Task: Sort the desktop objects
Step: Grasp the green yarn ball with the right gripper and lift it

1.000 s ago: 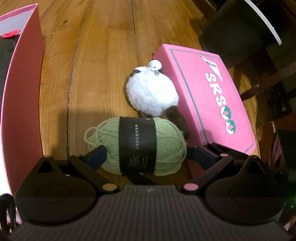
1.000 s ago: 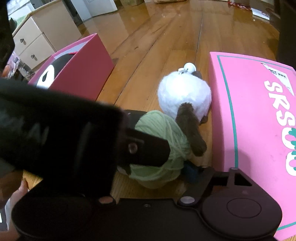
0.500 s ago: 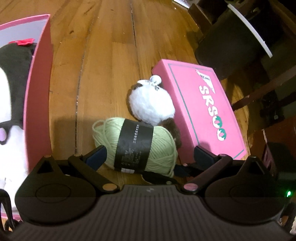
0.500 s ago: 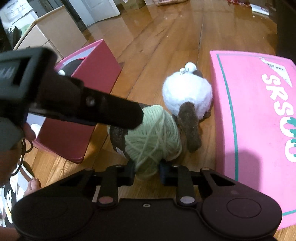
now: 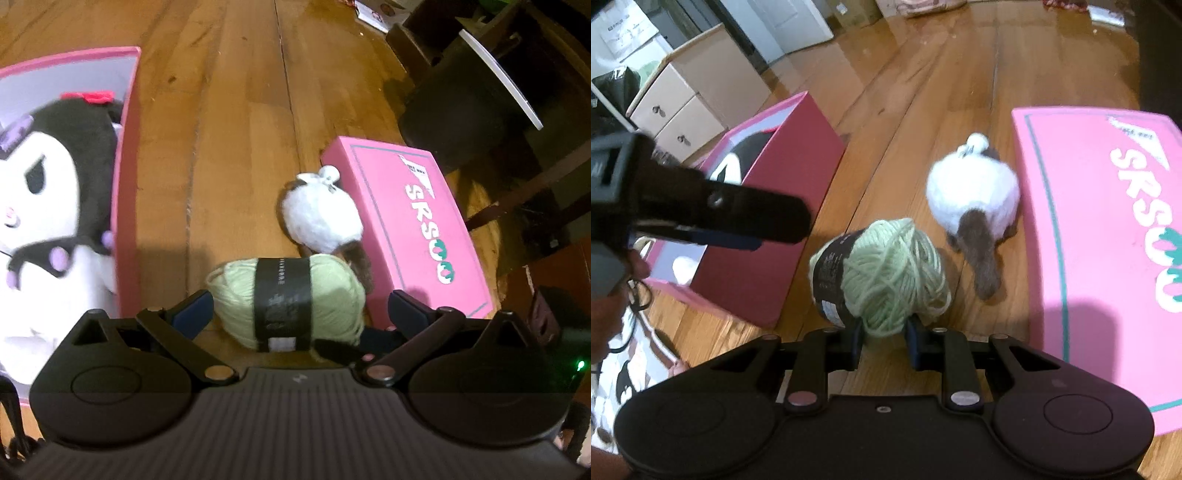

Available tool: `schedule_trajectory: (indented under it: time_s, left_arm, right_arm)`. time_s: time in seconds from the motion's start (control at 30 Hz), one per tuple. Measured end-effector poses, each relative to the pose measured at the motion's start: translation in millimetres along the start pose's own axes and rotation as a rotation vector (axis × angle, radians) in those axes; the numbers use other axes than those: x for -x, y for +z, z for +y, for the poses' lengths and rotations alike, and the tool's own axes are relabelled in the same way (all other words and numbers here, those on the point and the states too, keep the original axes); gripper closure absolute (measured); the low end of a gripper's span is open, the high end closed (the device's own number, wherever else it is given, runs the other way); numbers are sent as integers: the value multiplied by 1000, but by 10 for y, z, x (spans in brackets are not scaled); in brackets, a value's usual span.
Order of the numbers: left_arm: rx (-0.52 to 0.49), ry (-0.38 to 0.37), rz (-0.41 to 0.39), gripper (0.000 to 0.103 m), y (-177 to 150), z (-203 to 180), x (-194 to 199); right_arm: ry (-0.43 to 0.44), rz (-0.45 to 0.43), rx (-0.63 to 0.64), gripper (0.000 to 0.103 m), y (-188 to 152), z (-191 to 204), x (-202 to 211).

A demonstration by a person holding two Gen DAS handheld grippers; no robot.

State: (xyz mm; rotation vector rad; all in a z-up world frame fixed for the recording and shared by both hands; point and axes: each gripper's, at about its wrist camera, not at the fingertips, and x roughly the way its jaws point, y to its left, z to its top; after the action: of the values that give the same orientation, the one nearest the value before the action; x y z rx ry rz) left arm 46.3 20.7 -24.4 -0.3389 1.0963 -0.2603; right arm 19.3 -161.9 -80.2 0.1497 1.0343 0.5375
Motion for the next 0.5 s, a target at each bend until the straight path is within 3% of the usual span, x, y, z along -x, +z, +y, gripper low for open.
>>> schedule_trajectory:
  time_s: [0.17,0.23,0.4,0.47,0.5]
  left_arm:
    - [3,2,-43,1,40,61,163]
    - [17,2,-55,1,42,99,222]
    - [23,3,-67,1,15,170,323]
    - [26,-2,-66,1,-2,194,344]
    - [26,-5,-64,0,-12,205,356]
  right_arm:
    - [-6,-14,12,78,6,51,63]
    - [13,29,30,76,-8,69,65]
    - [38,139,128,52,-10,215,63]
    - [1,133,201,36,-4,327,110]
    - [-20,126,235,34,-2,386,134]
